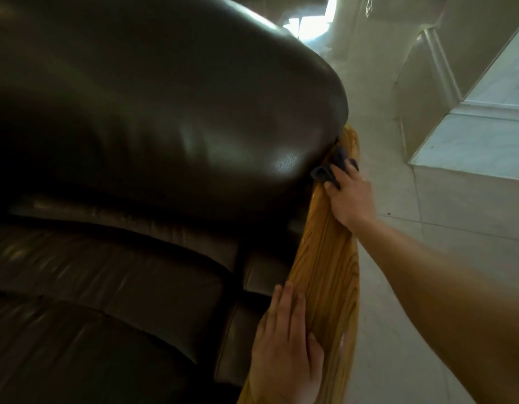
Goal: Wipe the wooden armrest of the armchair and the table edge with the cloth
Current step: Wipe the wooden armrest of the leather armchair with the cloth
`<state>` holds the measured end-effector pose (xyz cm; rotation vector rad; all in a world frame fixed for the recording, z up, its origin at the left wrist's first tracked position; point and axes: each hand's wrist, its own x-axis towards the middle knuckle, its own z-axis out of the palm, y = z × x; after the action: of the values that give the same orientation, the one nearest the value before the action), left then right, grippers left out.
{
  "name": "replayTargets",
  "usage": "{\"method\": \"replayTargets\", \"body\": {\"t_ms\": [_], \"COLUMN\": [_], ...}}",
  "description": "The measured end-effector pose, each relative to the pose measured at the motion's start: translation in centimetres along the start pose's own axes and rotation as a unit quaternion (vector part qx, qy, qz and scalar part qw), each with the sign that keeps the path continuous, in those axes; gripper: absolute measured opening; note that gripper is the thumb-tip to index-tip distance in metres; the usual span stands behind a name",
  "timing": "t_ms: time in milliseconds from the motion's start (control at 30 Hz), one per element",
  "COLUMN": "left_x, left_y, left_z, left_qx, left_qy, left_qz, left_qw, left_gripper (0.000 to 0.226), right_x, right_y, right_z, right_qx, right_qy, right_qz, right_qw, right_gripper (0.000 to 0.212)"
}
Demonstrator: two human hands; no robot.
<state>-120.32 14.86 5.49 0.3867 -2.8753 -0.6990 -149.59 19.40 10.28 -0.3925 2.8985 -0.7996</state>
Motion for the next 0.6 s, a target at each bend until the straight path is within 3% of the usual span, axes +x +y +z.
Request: {"method": "replayTargets", "body": {"t_ms": [133,267,400,467,600], "left_x": [-0.1,-0.1,-0.1,-0.2,0.1], "left_y": [0.2,0.1,0.2,0.1,0.2], "left_z": [-0.3,-0.3,-0.4,-0.3,-0.5], "left_qx": [0.021,0.042,0.046,0.052,0.074], "left_qy": [-0.009,-0.021,-0.024,-0.027,-0.046], "left_qz": [-0.006,-0.009,-0.002,0.0,0.01], "left_qw": [1.0,0.999,0.999,0.998,0.996], "left_gripper": [0.062,0.061,0.062,0.066,0.077], "right_x": [-7.0,-13.6,-16.7,-15.0,-11.2], "right_y": [0.5,1.6,3.1,2.5,-0.4], "right_z": [0.9,0.8,0.2,-0.1,1.0], "right_qx": [-0.113,-0.123,-0.178,-0.174,-0.132], "right_qy": [0.001,-0.028,-0.064,-0.069,-0.039], "right_qz": [-0.122,-0.159,-0.263,-0.234,-0.086], "right_qw": [0.986,0.979,0.946,0.954,0.987], "right_gripper": [0.045,0.046,0.044,0.044,0.042]}}
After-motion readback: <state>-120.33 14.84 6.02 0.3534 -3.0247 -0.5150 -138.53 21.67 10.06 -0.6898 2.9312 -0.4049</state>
